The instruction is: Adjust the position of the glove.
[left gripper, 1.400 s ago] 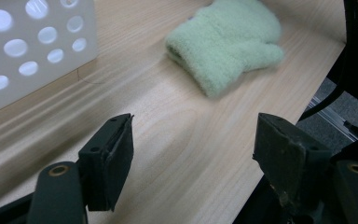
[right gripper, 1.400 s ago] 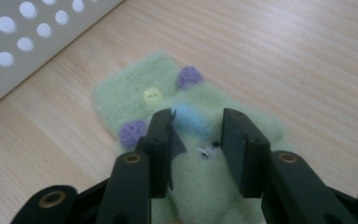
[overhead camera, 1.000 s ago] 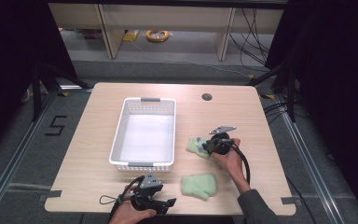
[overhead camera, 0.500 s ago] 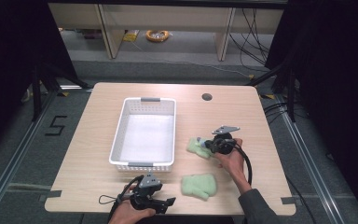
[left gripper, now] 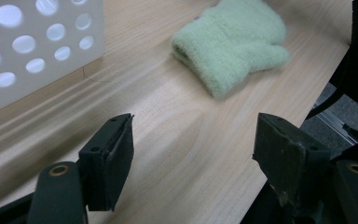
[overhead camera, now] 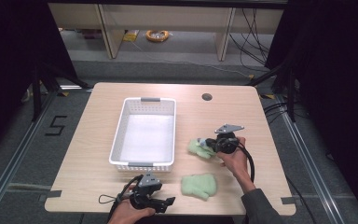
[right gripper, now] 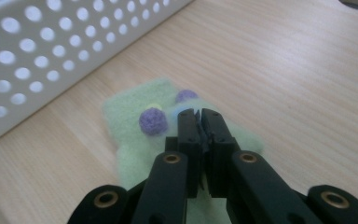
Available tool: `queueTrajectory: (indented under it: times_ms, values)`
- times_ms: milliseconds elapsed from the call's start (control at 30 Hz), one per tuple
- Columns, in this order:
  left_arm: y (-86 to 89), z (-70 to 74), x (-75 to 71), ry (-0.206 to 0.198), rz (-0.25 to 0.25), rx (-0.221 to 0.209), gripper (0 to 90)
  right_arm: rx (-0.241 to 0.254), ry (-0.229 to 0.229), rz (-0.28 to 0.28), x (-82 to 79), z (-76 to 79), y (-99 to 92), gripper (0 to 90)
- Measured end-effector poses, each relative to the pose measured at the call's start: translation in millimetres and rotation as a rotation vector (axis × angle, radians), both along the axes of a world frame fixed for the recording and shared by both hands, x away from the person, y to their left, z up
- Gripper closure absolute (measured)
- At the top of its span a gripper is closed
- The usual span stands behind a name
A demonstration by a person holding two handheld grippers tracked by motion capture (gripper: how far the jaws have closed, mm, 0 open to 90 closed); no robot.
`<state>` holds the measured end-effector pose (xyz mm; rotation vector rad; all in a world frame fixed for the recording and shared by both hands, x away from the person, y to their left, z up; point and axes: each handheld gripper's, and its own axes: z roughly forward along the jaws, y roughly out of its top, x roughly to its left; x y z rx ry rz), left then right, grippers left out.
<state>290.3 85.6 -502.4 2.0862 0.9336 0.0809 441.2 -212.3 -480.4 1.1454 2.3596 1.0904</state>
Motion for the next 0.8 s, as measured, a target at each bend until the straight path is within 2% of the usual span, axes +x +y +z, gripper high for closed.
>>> queueTrajectory:
  times_ms: [67,133,167,200,367,433,467,500,567,733,767,800]
  values:
    - [-0.3,-0.3,0.1,0.001,0.005,-0.004,28.1,0.006,-0.030,0.011,-2.1,3.3,-0.6,87.4]
    - [-0.3,-1.0,0.5,0.016,0.018,-0.003,28.1,0.018,-0.023,0.019,-5.9,9.1,-1.5,87.4]
    - [-2.0,-1.6,-0.4,0.007,0.030,-0.027,28.1,0.019,-0.036,0.030,-7.1,10.7,-2.4,87.4]
    - [-0.8,-1.1,-0.1,0.004,0.019,-0.014,28.1,0.025,-0.036,0.039,-8.7,12.8,-2.7,87.4]
    - [-1.2,-1.4,0.2,0.003,0.031,-0.031,28.0,0.041,-0.051,0.071,-20.8,22.1,-5.1,87.3]
    - [0.3,-0.8,1.0,0.007,0.015,-0.014,28.0,0.045,-0.047,0.075,-27.1,25.3,-4.2,87.3]
    - [-0.1,-1.3,0.8,0.002,0.023,-0.014,27.9,0.043,-0.072,0.096,-27.3,25.5,-4.8,87.4]
    - [0.1,-1.3,0.8,0.005,0.020,-0.016,27.8,0.048,-0.049,0.096,-31.7,27.2,-4.2,87.3]
    - [1.0,-1.3,0.9,0.007,0.019,-0.006,27.4,0.049,-0.077,0.118,-36.6,28.1,-3.2,87.3]
    - [1.8,-1.3,1.9,0.004,0.015,0.000,26.1,0.072,-0.059,0.140,-55.7,32.1,-0.5,87.3]
    - [0.2,-1.7,1.4,0.005,0.031,-0.017,25.9,0.065,-0.068,0.170,-59.0,32.6,-0.6,87.4]
    - [-0.4,-1.9,1.4,0.005,0.037,-0.022,25.6,0.069,-0.075,0.167,-62.0,32.8,-0.3,87.3]
